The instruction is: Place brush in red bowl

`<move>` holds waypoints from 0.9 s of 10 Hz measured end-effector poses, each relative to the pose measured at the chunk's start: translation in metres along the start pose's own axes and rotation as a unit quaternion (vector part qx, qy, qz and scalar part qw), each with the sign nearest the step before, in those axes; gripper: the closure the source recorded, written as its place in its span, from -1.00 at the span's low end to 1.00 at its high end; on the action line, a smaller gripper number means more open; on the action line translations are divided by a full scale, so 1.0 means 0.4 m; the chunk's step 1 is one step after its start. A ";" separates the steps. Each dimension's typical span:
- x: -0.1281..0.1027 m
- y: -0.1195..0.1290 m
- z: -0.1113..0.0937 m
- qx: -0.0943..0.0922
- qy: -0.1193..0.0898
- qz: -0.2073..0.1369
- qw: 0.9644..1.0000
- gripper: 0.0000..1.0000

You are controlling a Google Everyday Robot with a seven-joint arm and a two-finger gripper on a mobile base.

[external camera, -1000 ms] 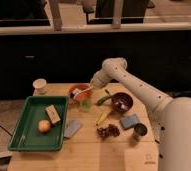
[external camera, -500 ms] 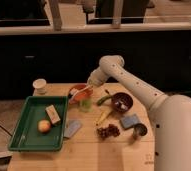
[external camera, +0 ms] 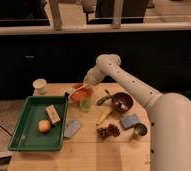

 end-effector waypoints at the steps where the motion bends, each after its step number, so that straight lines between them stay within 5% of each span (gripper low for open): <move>1: 0.002 -0.003 0.004 -0.001 0.002 0.000 1.000 1.00; 3: 0.006 -0.013 0.018 -0.005 0.008 0.001 1.000 0.93; 9: 0.026 -0.015 0.048 -0.021 0.028 0.013 0.999 -0.35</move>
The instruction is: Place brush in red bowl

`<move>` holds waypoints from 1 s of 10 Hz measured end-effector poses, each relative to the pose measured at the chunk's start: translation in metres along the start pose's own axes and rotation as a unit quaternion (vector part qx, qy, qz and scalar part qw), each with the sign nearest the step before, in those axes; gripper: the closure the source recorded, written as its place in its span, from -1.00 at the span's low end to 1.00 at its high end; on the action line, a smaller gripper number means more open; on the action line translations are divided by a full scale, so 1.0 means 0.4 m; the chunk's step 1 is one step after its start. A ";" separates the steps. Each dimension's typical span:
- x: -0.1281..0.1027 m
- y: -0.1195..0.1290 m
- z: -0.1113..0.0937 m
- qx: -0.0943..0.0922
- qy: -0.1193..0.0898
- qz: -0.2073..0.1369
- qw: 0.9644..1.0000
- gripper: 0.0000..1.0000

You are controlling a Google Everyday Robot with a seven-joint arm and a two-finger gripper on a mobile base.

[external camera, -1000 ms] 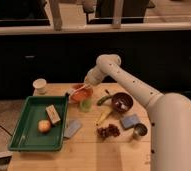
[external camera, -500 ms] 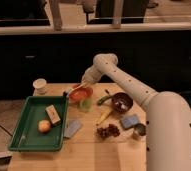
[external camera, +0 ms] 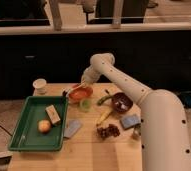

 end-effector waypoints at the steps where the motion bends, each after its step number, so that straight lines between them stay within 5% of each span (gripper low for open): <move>1: -0.001 0.000 0.003 -0.002 0.000 0.000 1.000 -0.52; 10: 0.000 0.001 0.018 -0.017 -0.016 0.000 1.000 -0.60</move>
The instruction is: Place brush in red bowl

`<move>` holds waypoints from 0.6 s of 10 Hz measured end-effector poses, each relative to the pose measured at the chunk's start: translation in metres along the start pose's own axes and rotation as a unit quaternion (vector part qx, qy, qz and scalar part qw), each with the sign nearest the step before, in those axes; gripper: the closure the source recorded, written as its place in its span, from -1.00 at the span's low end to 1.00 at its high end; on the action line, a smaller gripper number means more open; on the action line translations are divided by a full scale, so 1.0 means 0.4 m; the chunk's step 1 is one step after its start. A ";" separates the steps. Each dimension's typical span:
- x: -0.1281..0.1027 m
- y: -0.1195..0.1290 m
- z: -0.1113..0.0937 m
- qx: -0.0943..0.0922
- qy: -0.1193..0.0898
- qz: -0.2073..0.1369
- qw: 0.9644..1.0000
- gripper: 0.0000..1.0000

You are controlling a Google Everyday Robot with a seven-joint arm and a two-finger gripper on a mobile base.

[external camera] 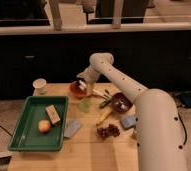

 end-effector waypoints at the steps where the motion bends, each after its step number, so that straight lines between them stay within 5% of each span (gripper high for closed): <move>1: -0.001 -0.001 0.001 -0.001 -0.001 -0.001 1.000 -0.60; 6: -0.005 -0.001 -0.005 0.005 -0.008 -0.016 1.000 -0.60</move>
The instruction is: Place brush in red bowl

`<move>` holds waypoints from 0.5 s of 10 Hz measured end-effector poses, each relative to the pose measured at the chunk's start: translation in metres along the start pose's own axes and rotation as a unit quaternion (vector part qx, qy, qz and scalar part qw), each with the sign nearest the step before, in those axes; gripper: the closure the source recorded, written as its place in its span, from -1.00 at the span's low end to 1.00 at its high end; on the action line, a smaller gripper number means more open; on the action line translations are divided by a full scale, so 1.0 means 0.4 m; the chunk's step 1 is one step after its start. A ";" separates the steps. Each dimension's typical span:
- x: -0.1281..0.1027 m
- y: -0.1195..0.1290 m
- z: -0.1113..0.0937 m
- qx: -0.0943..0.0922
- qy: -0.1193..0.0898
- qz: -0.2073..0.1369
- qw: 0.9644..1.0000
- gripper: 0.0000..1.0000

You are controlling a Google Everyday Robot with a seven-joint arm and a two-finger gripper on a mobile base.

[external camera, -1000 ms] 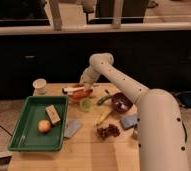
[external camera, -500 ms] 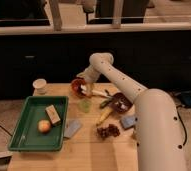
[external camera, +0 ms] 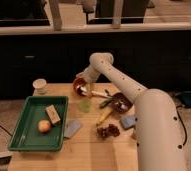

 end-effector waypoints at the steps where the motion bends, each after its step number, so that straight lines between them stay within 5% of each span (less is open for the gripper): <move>1: -0.001 0.000 -0.001 0.002 -0.002 -0.003 1.000 -0.60; 5: -0.001 0.000 -0.002 0.002 -0.002 -0.003 1.000 -0.60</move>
